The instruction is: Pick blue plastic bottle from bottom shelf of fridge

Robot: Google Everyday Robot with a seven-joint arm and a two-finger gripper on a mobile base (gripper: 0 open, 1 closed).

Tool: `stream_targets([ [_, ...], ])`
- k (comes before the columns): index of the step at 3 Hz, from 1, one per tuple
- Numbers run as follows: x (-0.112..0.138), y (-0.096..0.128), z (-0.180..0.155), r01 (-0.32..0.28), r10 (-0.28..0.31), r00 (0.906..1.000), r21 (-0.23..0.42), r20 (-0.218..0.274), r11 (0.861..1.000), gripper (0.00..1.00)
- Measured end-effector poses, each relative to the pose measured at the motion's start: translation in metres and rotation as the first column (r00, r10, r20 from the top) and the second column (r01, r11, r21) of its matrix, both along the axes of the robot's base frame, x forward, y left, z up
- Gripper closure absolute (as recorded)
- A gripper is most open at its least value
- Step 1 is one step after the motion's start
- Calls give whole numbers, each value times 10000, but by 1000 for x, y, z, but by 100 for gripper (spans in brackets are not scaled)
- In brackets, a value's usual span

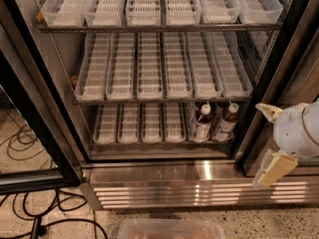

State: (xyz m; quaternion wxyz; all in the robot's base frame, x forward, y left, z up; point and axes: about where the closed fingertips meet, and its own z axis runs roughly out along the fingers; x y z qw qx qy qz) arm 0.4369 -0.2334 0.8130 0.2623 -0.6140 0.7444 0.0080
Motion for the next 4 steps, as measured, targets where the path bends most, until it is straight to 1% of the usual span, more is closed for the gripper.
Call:
stream_targets([
  [1, 3, 1, -12, 312, -320, 9988, 203, 364, 9993, 0],
  [2, 10, 1, -46, 864, -893, 9925, 381, 829, 9955, 0],
  [3, 27, 6, -76, 1224, -1310, 9803, 659, 1479, 9903, 0],
  [4, 57, 13, -94, 1458, -1688, 9644, 1231, 2034, 9816, 0],
])
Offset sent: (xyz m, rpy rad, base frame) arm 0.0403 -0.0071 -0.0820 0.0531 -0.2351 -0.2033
